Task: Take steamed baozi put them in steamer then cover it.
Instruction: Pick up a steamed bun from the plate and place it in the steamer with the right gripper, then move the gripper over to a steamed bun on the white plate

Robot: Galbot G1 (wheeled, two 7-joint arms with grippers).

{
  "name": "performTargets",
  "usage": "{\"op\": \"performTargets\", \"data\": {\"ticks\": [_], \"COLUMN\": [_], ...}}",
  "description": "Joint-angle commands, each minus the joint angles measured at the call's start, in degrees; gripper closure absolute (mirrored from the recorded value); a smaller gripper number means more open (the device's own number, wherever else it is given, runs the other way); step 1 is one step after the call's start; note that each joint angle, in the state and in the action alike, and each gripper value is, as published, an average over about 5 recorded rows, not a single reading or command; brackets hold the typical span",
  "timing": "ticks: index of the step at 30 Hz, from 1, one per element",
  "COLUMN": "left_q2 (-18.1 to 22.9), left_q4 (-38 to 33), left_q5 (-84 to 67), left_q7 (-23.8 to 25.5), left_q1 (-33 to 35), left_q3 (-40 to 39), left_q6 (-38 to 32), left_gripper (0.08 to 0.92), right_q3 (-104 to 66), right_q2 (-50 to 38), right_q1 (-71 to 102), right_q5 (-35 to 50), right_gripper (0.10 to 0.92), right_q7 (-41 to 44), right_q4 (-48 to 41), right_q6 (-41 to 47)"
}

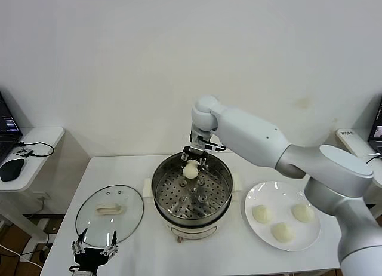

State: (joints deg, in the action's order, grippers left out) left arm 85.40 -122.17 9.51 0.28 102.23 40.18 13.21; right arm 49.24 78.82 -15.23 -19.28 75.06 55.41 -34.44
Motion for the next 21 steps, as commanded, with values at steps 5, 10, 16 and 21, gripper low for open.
{"op": "performTargets", "data": {"ticks": [5, 10, 16, 21], "left_q2": [0.0, 0.0, 0.2, 0.2], "left_q4": [0.8, 1.5, 1.5, 1.4], "left_q5": [0.0, 0.1, 0.2, 0.2], "left_q7": [-0.1, -0.4, -0.3, -0.3], "left_q1": [-0.3, -0.4, -0.3, 0.1], "left_q3": [-0.1, -0.4, -0.7, -0.8], "left_q6": [0.0, 0.0, 0.1, 0.2], "left_gripper": [0.177, 0.177, 0.177, 0.177], "right_q3": [-0.3, -0.2, -0.9, -2.5], "right_q2": [1.6, 1.5, -0.1, -4.2], "right_q1": [0.7, 0.8, -0.7, -3.6], "right_q5": [-1.2, -0.2, 4.1, 12.8], "right_gripper": [0.503, 0.364, 0.220, 0.203], "right_q7": [-0.4, -1.1, 0.0, 2.1], "right_q4": [-2.6, -2.5, -0.5, 3.9], "right_q6": [-0.7, -0.3, 2.5, 9.5]}}
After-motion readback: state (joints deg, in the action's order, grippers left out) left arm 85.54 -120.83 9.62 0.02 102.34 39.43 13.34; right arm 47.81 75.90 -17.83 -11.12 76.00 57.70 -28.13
